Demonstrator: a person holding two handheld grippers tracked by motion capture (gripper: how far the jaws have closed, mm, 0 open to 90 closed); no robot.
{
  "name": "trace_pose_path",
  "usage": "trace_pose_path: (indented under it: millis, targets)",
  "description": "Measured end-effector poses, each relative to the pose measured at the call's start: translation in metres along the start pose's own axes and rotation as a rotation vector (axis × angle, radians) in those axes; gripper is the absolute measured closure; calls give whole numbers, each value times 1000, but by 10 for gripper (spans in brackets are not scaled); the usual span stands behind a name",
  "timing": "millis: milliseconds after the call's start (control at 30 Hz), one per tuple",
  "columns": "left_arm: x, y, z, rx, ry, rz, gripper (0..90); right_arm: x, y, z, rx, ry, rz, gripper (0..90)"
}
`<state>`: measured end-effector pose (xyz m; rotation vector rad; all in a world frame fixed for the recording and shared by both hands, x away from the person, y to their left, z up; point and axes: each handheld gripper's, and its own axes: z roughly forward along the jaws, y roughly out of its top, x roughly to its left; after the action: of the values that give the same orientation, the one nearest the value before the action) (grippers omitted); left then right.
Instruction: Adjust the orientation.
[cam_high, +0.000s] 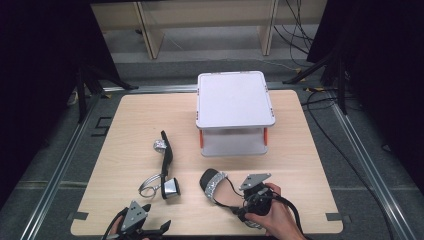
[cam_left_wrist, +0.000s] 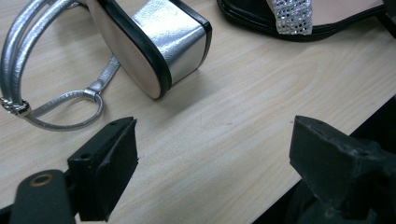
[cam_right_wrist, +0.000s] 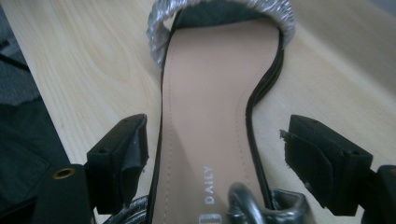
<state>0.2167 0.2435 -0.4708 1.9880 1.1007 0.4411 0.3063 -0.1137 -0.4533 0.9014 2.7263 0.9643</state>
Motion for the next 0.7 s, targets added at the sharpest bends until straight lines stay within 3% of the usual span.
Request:
trace_pose_path:
  millis: [133, 333, 433, 567, 600, 700]
  targets:
    - [0, 0, 0, 1, 0, 6, 149, 4, 1, 8, 59, 14, -17, 270]
    - [0, 0, -1, -1, 2, 1, 150, 5, 0, 15, 82, 12, -39, 347]
    - [0, 0, -1, -3, 2, 0, 149, 7, 0, 14, 80, -18, -48, 387]
    - [1, 1, -1, 13, 14, 21, 150, 4, 0, 13, 59, -8, -6, 396]
    - [-1, 1, -1, -7, 0, -2, 150, 3, 0, 13, 28, -40, 36, 398]
    - [-1, 1, -1, -7, -1, -3, 150, -5, 1, 13, 18, -60, 66, 397]
